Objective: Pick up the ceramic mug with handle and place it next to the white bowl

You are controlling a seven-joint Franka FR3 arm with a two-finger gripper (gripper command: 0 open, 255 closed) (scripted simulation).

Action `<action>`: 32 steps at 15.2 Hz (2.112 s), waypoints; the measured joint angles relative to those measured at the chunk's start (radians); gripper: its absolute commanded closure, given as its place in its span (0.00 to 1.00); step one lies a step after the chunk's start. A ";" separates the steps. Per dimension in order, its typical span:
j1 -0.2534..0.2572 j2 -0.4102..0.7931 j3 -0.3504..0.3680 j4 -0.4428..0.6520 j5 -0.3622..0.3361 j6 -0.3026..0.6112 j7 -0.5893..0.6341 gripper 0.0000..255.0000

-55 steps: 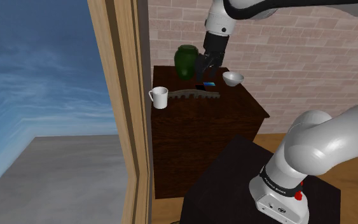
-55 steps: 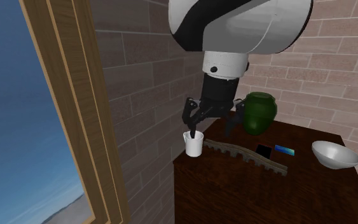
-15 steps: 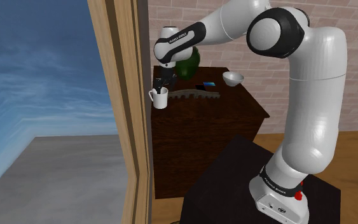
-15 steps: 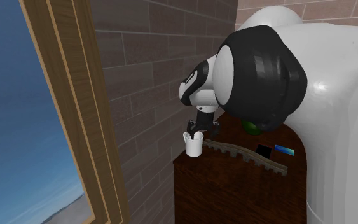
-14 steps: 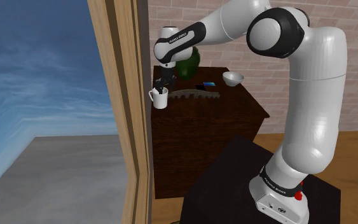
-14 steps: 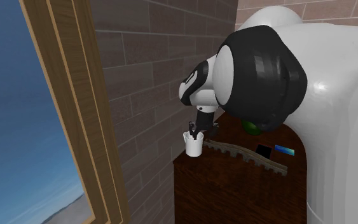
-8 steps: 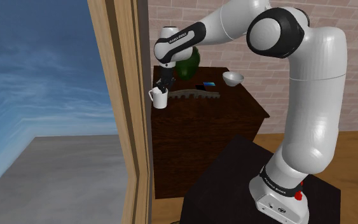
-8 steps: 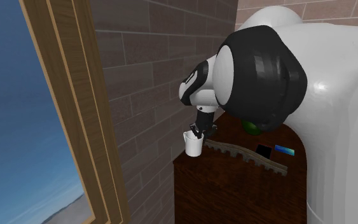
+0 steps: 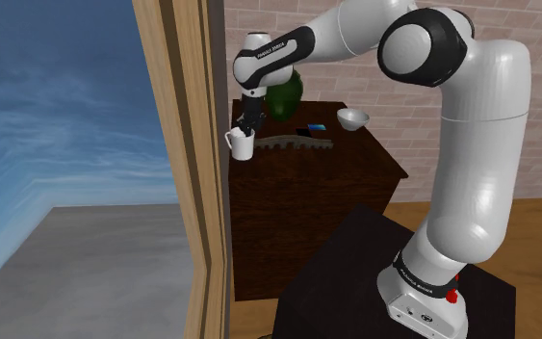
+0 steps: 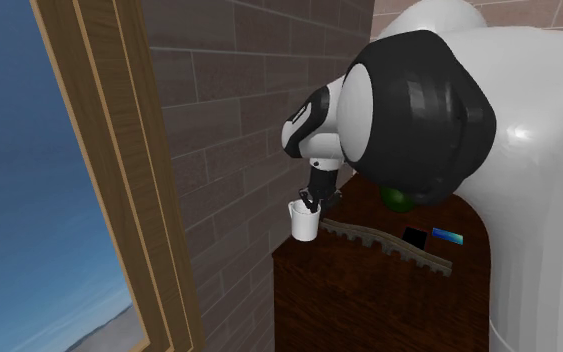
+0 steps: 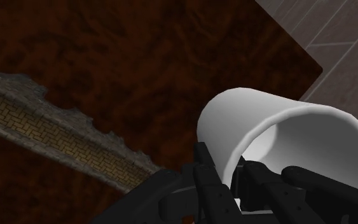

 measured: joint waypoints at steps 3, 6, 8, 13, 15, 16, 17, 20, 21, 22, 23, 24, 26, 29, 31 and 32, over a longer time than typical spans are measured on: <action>0.001 -0.016 0.000 0.022 -0.002 -0.037 0.005 1.00; 0.000 -0.027 -0.001 0.049 -0.003 -0.075 0.005 1.00; -0.001 -0.034 -0.002 0.065 -0.004 -0.098 0.007 1.00; 0.000 -0.050 -0.002 0.108 -0.007 -0.158 0.012 1.00; 0.000 -0.060 -0.002 0.121 -0.007 -0.180 0.014 1.00; 0.000 -0.059 -0.002 0.134 -0.008 -0.192 0.015 1.00; 0.000 -0.062 -0.002 0.144 -0.008 -0.205 0.015 1.00; -0.001 -0.064 -0.003 0.181 -0.009 -0.244 0.017 1.00; -0.001 -0.065 -0.003 0.193 -0.009 -0.257 0.018 1.00; -0.002 -0.066 -0.003 0.205 -0.009 -0.271 0.018 1.00; -0.001 -0.068 -0.003 0.214 -0.010 -0.282 0.019 1.00; -0.003 -0.066 -0.004 0.229 -0.009 -0.295 0.017 1.00; -0.001 -0.068 -0.003 0.257 -0.010 -0.324 0.022 1.00; -0.007 -0.075 -0.005 0.274 -0.010 -0.349 0.016 1.00; -0.027 -0.105 -0.016 0.243 -0.008 -0.350 -0.015 1.00; -0.040 -0.112 -0.023 0.238 -0.006 -0.353 -0.035 1.00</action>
